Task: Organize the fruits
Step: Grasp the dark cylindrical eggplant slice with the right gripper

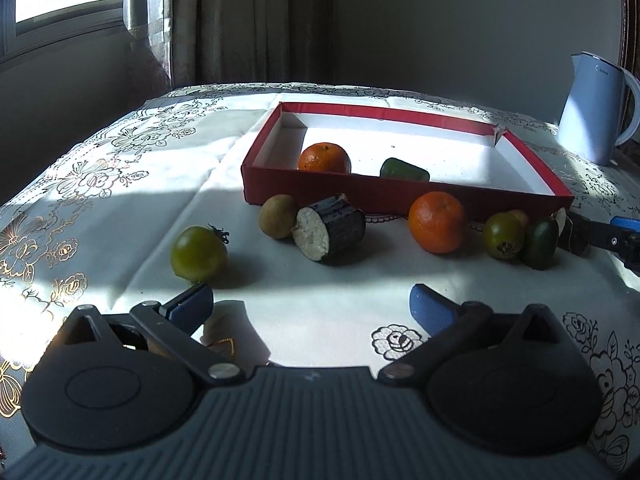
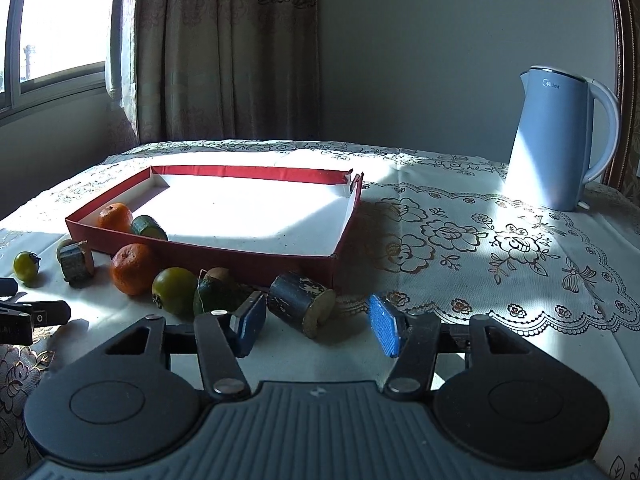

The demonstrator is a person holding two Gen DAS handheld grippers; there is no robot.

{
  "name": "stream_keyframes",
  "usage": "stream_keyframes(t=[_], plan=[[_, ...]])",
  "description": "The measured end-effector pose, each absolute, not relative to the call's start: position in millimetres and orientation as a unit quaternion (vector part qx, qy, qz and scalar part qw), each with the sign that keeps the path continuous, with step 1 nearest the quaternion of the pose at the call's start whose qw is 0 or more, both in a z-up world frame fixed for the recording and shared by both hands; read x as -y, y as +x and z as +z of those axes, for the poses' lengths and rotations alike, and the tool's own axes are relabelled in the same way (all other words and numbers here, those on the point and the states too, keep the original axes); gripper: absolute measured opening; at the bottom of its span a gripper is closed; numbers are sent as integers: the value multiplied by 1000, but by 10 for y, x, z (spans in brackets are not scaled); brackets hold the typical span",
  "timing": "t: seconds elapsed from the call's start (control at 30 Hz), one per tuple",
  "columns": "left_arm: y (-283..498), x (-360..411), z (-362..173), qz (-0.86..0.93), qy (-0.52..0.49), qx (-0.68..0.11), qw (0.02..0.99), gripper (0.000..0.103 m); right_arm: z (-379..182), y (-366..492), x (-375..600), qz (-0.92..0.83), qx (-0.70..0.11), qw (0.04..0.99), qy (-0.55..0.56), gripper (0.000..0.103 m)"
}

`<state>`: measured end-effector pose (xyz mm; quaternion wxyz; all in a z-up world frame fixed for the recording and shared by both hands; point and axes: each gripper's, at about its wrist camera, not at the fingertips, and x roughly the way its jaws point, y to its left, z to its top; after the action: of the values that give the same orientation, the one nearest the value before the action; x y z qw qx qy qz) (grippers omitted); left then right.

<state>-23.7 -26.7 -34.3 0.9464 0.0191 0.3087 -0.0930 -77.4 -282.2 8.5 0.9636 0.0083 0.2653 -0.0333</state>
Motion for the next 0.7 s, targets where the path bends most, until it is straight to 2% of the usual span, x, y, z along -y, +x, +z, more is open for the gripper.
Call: stream_keyframes(t=[0.7], plan=[[-199, 288, -373, -88, 29, -318, 944, 103, -51, -439, 2841, -19, -299, 954, 26, 57]])
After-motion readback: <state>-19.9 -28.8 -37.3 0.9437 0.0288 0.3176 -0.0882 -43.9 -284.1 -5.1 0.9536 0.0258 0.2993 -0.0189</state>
